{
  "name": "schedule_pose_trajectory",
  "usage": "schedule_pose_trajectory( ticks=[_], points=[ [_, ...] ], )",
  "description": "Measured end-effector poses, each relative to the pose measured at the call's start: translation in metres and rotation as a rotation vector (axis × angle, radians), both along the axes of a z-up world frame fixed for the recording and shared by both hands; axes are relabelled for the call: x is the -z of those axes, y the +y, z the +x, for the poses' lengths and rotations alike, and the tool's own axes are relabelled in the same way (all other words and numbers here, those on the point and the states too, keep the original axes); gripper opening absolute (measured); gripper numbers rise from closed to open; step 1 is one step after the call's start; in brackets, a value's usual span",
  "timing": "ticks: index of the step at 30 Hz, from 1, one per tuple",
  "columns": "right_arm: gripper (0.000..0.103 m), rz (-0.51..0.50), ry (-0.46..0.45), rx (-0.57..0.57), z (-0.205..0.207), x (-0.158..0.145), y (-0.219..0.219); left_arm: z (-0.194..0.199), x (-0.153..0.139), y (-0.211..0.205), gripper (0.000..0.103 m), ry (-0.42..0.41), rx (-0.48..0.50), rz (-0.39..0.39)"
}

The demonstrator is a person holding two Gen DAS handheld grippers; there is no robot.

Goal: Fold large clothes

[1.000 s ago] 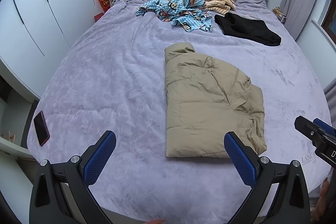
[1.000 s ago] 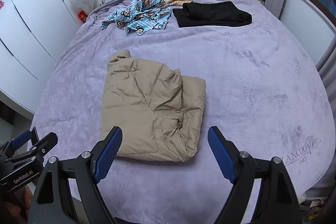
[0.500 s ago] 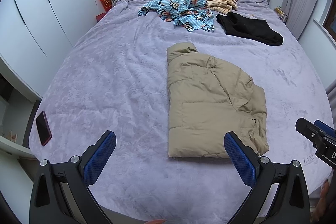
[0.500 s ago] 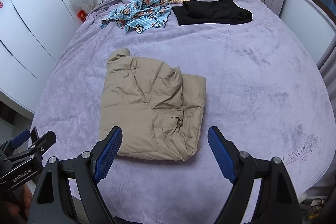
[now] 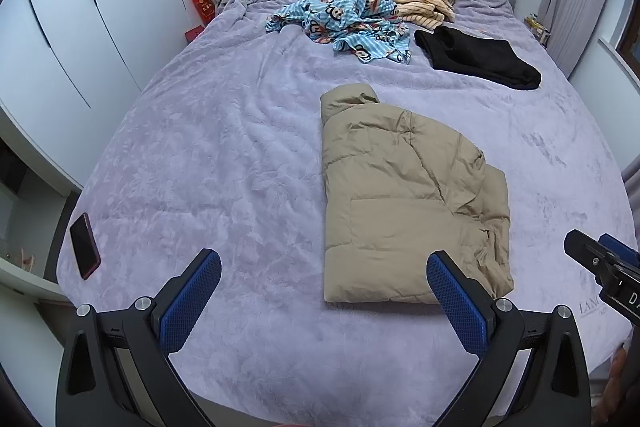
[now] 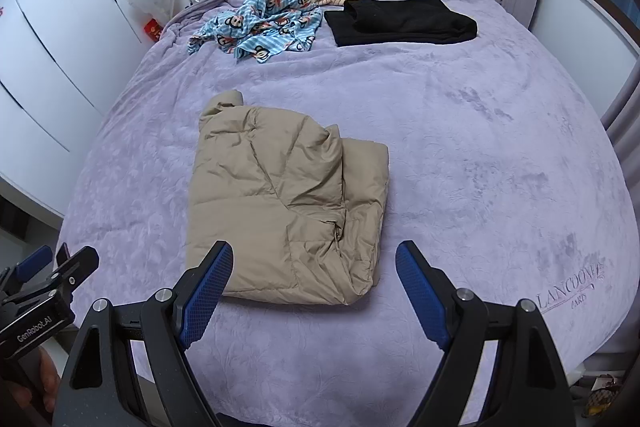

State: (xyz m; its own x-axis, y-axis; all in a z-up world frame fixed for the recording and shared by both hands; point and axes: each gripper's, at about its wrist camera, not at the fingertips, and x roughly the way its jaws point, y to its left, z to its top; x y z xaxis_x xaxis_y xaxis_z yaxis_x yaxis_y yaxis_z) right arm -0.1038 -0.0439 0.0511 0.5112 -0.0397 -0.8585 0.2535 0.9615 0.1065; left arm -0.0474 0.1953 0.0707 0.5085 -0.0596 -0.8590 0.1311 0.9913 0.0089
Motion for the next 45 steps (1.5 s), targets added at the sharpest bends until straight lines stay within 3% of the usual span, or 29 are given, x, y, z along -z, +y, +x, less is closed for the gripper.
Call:
schedule_pose_trajectory(
  ticks=[45],
  points=[
    [0.086, 0.002, 0.002, 0.003, 0.001, 0.000, 0.004, -0.001, -0.010, -0.002, 0.103, -0.022, -0.001, -0.005]
  ],
)
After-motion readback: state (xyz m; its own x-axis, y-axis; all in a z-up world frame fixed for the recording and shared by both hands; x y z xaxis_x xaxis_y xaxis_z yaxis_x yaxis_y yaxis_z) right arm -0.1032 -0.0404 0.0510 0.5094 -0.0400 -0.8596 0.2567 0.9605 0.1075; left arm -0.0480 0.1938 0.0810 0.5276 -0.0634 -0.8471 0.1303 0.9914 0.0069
